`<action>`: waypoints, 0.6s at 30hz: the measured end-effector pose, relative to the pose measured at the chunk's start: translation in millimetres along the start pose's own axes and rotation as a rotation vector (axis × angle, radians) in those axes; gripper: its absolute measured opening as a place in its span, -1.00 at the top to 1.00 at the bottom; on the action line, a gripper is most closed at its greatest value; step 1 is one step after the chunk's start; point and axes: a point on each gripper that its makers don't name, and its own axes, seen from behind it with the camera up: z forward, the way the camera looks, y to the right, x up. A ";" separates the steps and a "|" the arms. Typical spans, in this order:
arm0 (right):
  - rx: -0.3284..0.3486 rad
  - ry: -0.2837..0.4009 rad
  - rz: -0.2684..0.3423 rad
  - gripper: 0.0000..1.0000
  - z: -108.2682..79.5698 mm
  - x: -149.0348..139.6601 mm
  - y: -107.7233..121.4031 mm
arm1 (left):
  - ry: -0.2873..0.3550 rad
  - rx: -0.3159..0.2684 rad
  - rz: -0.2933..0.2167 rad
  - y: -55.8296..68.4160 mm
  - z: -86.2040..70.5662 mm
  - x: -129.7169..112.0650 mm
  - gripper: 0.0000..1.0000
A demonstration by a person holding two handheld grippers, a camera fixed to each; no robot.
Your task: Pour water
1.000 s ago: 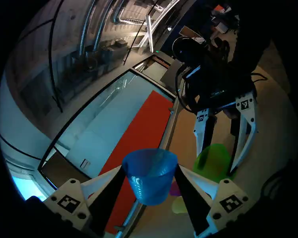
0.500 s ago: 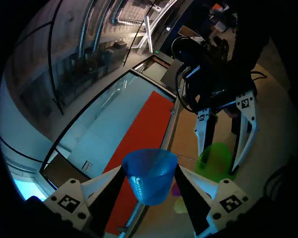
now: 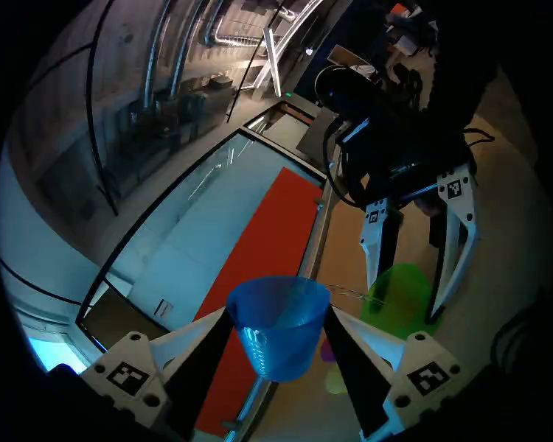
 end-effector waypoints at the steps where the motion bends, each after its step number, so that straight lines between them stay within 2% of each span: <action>1: 0.000 0.000 0.000 -0.81 0.1 0.1 -0.1 | 0.000 0.000 0.002 -0.1 -0.4 0.1 -0.70; 18: 0.002 0.000 -0.005 -0.81 0.6 1.2 -1.4 | 0.004 0.002 0.019 2.8 -0.7 1.7 -0.70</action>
